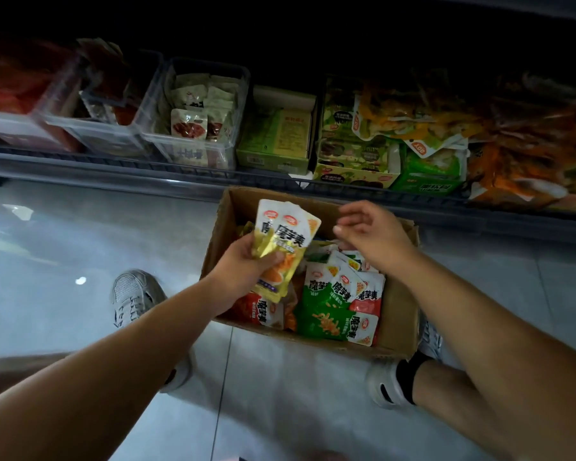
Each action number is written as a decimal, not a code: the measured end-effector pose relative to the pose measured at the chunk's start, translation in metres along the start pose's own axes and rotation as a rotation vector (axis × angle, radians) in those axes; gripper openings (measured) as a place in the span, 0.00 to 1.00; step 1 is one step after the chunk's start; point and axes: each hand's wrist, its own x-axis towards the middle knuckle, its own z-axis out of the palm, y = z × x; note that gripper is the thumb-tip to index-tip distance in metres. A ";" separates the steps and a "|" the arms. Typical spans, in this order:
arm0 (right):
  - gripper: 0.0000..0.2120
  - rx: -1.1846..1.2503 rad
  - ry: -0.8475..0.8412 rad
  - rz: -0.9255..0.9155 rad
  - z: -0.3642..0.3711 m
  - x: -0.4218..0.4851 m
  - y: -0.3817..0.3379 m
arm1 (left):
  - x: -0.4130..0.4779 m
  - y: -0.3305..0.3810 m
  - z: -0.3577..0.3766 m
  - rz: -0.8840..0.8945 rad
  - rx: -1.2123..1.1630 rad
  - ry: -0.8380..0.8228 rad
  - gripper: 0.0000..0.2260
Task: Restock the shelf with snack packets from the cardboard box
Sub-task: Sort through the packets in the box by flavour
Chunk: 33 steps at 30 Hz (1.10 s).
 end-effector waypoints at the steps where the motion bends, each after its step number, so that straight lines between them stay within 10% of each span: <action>1: 0.14 -0.011 0.008 0.044 -0.003 0.000 0.002 | 0.001 0.001 -0.005 0.003 -0.022 0.030 0.12; 7: 0.12 0.136 -0.181 0.036 0.003 -0.014 -0.042 | -0.005 0.049 0.014 0.142 -0.172 -0.043 0.13; 21: 0.05 0.111 0.279 -0.432 -0.146 -0.060 -0.207 | -0.050 0.271 0.108 0.764 -0.009 -0.196 0.10; 33: 0.10 0.183 0.264 -0.602 -0.200 -0.057 -0.253 | -0.069 0.340 0.121 0.768 0.107 -0.188 0.10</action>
